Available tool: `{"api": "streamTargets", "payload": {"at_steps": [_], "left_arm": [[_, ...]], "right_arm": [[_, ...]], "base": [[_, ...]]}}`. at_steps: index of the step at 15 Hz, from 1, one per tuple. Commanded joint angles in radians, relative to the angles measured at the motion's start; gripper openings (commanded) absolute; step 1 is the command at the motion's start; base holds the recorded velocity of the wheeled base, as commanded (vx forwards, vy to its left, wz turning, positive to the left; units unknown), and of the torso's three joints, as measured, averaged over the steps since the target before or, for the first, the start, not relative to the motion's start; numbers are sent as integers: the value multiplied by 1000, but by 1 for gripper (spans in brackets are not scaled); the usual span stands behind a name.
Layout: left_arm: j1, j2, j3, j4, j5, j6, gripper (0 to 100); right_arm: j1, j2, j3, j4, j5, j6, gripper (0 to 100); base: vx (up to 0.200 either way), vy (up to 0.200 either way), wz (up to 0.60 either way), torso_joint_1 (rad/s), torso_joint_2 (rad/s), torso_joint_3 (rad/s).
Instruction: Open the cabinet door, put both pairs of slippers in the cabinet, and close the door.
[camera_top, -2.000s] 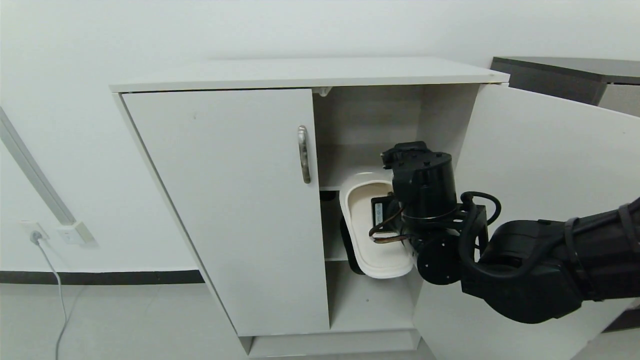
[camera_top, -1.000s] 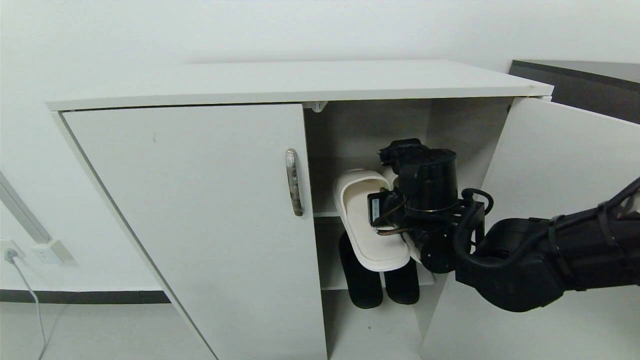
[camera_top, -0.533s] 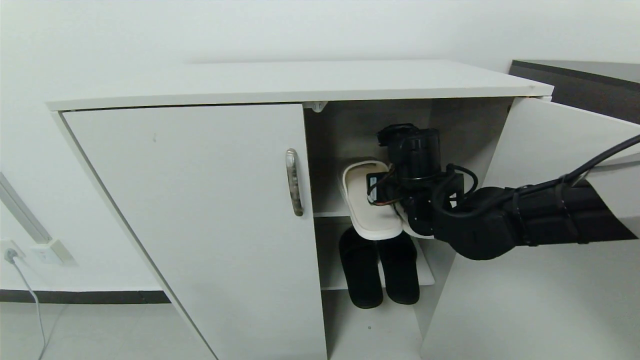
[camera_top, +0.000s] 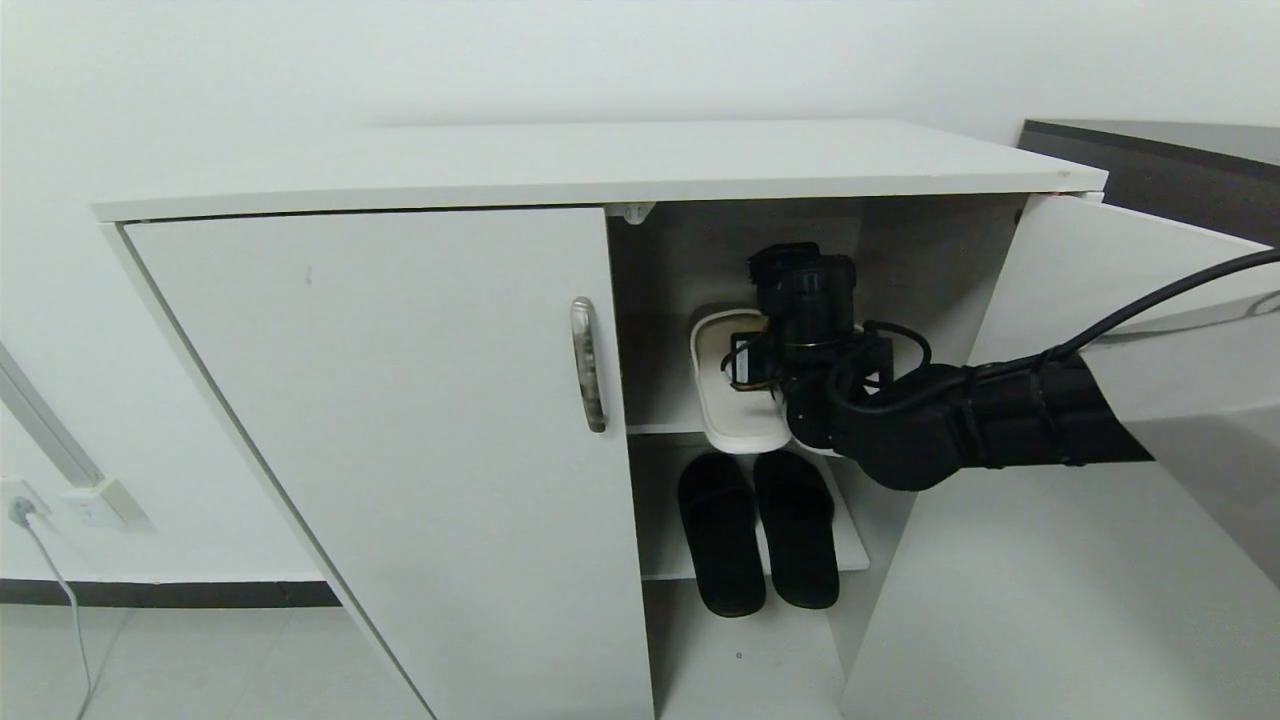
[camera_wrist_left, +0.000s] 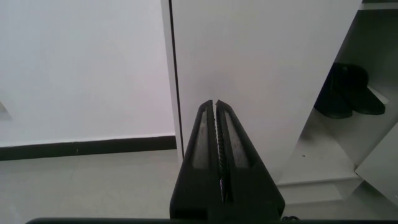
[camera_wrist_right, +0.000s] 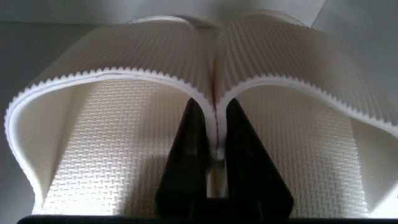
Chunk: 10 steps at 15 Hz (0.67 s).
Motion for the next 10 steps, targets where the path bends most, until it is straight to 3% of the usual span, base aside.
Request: {"api": "streamTargets", "payload": {"at_steps": [1,2,3,7,10], "left_arm": [[0,1,0,0,1,1,0],[0,1,0,0,1,1,0],[0,1,0,0,1,0,0],[0,1,0,0,2,1,0],[0,1,0,0,1,1,0]], "right_arm": [[-3,9,-2,0,0,-3,0],[-5,11,-6,0,0,-3,0],[-5,15,-12,0,0,-3,100],[-5,15,-13,24,-2,-1,100],[9,-60,59,31,-3,-1,100]], "base": [[0,0,0,0,0,0],[0,0,0,0,0,0],[0,0,0,0,0,0],[0,0,0,0,0,0],[0,0,0,0,0,0]]}}
